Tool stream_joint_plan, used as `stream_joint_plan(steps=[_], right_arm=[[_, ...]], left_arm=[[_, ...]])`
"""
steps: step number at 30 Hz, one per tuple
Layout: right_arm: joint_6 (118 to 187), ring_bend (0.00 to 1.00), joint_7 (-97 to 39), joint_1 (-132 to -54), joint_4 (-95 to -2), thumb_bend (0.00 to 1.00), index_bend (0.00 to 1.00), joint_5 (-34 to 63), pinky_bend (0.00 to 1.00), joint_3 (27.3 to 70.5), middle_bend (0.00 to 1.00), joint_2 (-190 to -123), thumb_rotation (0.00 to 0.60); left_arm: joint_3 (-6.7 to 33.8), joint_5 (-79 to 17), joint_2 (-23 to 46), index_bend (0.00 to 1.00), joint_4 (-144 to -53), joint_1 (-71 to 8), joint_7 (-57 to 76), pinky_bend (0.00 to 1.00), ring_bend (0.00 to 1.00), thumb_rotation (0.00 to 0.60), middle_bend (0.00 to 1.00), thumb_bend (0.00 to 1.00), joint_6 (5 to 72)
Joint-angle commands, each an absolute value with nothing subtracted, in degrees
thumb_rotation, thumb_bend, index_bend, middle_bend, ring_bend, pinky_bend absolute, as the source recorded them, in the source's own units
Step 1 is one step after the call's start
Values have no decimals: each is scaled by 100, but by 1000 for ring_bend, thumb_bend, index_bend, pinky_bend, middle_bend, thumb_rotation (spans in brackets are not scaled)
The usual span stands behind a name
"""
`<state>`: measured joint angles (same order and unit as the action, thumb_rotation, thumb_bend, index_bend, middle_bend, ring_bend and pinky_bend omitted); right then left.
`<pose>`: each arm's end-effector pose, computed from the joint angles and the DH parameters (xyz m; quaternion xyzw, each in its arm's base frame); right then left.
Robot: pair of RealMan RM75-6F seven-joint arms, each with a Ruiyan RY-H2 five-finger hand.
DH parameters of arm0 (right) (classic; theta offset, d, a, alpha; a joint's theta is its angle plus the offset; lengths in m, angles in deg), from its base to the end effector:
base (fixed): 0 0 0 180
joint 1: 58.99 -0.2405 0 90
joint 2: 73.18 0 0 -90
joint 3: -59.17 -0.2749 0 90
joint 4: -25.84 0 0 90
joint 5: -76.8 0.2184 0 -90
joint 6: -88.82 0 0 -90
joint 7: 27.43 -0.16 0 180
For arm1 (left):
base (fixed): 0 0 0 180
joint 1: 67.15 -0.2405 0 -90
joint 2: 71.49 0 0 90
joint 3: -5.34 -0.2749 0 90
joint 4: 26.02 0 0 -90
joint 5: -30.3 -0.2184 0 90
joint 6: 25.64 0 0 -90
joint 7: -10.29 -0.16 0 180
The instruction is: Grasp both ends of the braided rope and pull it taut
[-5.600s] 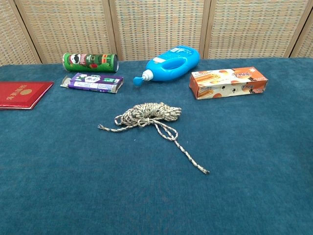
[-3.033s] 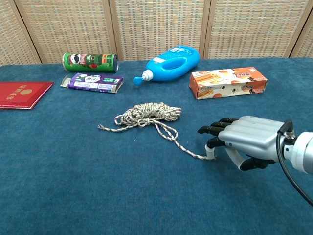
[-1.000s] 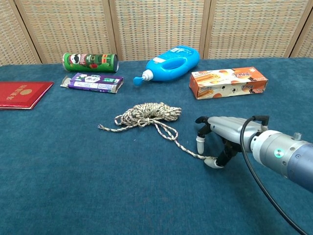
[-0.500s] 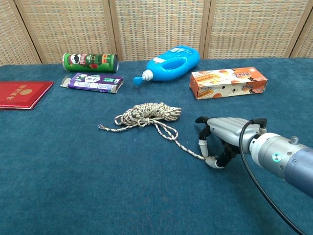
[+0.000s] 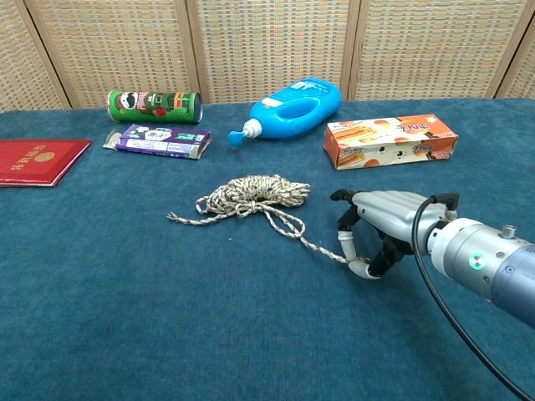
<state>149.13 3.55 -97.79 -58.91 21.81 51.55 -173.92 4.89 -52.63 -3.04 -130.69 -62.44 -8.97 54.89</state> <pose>-0.1580 -0.3210 -0.0973 0.7302 -0.4346 0.3256 0.4146 -0.2910 0.1792 0.0997 -0.6325 -0.4218 -0.3256 0.5622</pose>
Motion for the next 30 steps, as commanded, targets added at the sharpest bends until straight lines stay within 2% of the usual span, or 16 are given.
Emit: stream_joint_plan(steps=[1,4,8,10,12,14,16,21,26,30], right_arm=[[14939,0,407,-9785,-5932,443,647,2158,39,5145,0,-17360,600],[14961,0,533,-9814,-5953,443,647,2154,39,5135,0,-17335,600],[14968,0,680,-9839,-5992,443,647,2195,39,5134,0,-17311,600],[14941,0,700,-9846,-6013,443,647,2223,39,5134,0,-17300,600],[14929,0,705,-9848,-6018,443,647,2231,39,5135,0,-17294,600],[14905,0,698,-9852,-6030,443,648,2244,39,5132,0,-17280,600],[14856,0,694,-9863,-6058,443,649,2287,39,5118,0,-17239,600],[14800,0,754,-9893,-6107,443,651,2372,40,5112,0,-17167,600],[14735,0,655,-9907,-6131,443,658,2381,39,5088,0,-17116,600],[14692,0,643,-9928,-6112,442,659,2390,39,5104,0,-17097,600]], left_arm=[[651,-5164,-363,0,-13136,-6031,-842,0,0,600,0,0,5261],[940,-4975,-381,0,-13214,-5702,-799,0,0,600,0,0,4943],[1516,-4655,-94,13,-13012,-4918,-863,0,0,600,0,7,4253],[1792,-4398,231,99,-12730,-4538,-873,0,0,600,0,40,3971],[1885,-4242,380,264,-12589,-4381,-876,0,0,600,0,108,3838],[2018,-4002,587,361,-12396,-4161,-864,0,0,600,0,150,3640],[2202,-3519,960,406,-12002,-3745,-994,0,0,600,0,174,3231],[2277,-2795,1487,435,-11514,-3225,-1482,0,0,600,0,197,2921],[2224,-2578,1904,463,-11043,-2847,-1577,0,0,600,0,214,2702],[2177,-2386,2147,480,-10713,-2597,-1683,0,0,600,0,281,2570]])
